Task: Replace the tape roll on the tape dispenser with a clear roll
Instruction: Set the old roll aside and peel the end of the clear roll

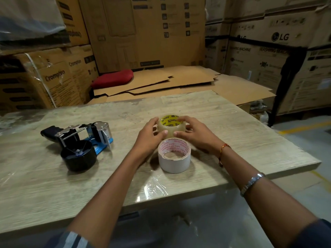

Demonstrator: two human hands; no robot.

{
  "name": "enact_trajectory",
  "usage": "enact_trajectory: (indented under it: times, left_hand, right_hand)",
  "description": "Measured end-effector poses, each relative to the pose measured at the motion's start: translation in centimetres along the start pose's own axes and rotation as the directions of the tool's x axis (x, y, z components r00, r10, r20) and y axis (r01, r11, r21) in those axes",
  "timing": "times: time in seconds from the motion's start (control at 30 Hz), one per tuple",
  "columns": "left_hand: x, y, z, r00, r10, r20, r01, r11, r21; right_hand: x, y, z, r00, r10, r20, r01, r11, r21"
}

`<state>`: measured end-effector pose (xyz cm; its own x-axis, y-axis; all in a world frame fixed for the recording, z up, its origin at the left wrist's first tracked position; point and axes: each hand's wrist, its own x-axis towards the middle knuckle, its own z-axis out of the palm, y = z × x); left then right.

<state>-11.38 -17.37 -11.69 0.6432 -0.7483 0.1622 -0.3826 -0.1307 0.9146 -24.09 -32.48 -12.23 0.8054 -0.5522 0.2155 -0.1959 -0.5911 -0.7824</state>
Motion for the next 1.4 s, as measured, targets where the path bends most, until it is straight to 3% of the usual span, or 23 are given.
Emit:
enact_trajectory:
  times: [0.23, 0.4, 0.57, 0.77, 0.93, 1.1, 1.2, 1.4]
  left_hand:
    - [-0.1, 0.0, -0.6, 0.999, 0.040, -0.019, -0.041, 0.997, -0.072]
    - [-1.8, 2.3, -3.5, 0.988, 0.156, -0.023, -0.157, 0.986, -0.052]
    - [-5.6, 4.0, -7.0, 0.981, 0.192, -0.026, -0.194, 0.970, -0.145]
    - [-10.7, 3.4, -10.1, 0.985, 0.146, -0.095, -0.163, 0.964, -0.209]
    - [-13.8, 1.2, -11.9, 0.983, 0.076, -0.168, -0.109, 0.975, -0.194]
    - [-15.5, -0.9, -12.7, 0.994, -0.012, -0.111, -0.008, 0.983, -0.182]
    - [-16.2, -1.8, -13.0, 0.994, -0.040, -0.106, 0.018, 0.981, -0.195]
    - [-16.0, -2.5, -13.2, 0.991, -0.016, -0.134, -0.016, 0.972, -0.233]
  right_hand:
    - [-0.1, -0.7, -0.5, 0.997, -0.054, -0.046, 0.059, 0.991, 0.123]
    - [-2.2, -5.6, -2.3, 0.991, -0.132, -0.010, 0.131, 0.968, 0.214]
    - [-5.1, -10.6, -2.5, 0.981, -0.170, 0.094, 0.147, 0.965, 0.218]
    - [-8.1, -13.7, 0.2, 0.964, -0.190, 0.185, 0.149, 0.965, 0.214]
    - [-9.9, -14.8, 3.9, 0.971, -0.136, 0.198, 0.068, 0.946, 0.316]
    - [-10.8, -15.3, 7.9, 0.985, -0.145, 0.090, 0.139, 0.988, 0.068]
    - [-11.0, -15.2, 8.9, 0.984, -0.147, 0.101, 0.145, 0.989, 0.028]
    - [-10.6, -14.7, 9.1, 0.993, -0.065, 0.099, 0.047, 0.983, 0.179]
